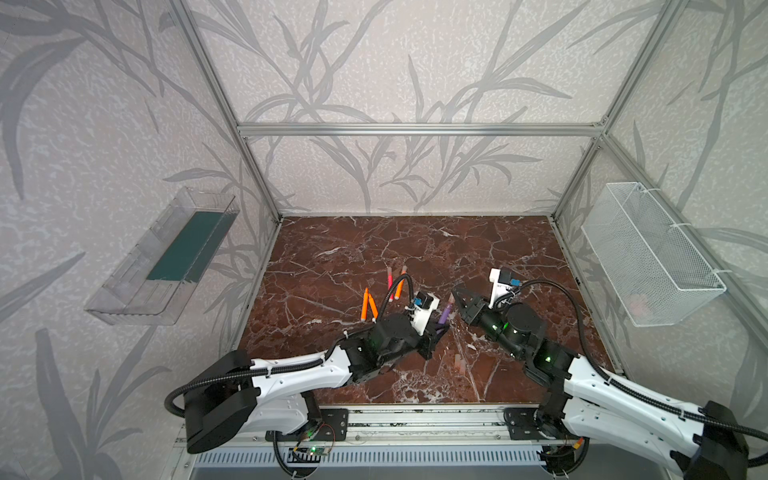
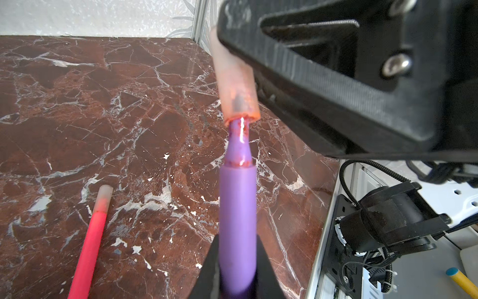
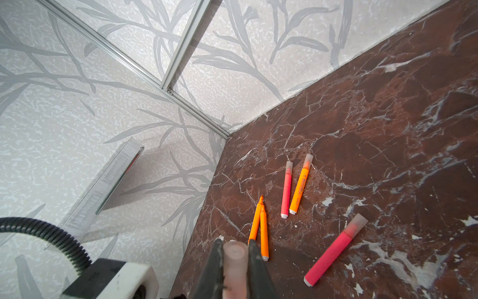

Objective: Insert the pens into the pen caps
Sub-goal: 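Align the held cap over the purple marker tip with the right gripper, then push the cap down onto the purple marker with the right gripper while the left holds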

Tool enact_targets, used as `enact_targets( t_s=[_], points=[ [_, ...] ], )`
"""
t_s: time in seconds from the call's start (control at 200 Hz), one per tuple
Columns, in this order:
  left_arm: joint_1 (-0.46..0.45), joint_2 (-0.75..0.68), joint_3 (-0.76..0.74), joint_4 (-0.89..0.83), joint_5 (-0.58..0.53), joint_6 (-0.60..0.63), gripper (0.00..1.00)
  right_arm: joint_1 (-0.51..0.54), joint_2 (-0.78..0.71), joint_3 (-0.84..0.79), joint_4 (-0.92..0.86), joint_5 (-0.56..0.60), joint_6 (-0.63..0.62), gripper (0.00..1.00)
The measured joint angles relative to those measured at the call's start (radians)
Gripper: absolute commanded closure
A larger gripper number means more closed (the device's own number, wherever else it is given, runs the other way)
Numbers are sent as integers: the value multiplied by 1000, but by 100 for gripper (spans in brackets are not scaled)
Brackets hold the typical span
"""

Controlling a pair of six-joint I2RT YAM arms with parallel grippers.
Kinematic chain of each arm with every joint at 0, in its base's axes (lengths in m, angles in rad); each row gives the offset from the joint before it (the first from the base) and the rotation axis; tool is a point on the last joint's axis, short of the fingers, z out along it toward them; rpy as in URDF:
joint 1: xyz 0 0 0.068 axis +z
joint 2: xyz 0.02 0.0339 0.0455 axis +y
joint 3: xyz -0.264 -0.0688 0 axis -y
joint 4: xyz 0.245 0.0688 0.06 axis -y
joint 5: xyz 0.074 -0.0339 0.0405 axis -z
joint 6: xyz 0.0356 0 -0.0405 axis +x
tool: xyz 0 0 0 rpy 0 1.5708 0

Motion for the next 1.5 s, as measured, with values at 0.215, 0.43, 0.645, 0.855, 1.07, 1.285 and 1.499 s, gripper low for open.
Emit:
enact_targets(
  t_s=[0.215,0.43,0.645,0.855,1.07,1.285,1.499],
  points=[
    [-1,-1,10,-39,-2,-2,100,46,1,-49,58,37,-18,93],
    [18,-35,40,-118,31,-11,100,76,-6,-74,122,58,-64,84],
    [56,-72,66,-113,67,-32,100,103,-25,-103,152,26,-91,66],
    [74,-90,72,-84,77,-44,100,108,-93,-150,96,41,-98,59],
    [74,-82,72,-77,93,-28,100,108,-212,-169,41,70,-116,47],
    [57,-42,72,-75,137,42,100,100,-265,-125,-21,105,-143,38],
    [36,-37,72,-75,156,98,100,90,-169,-27,-23,105,-150,38]
  ],
)
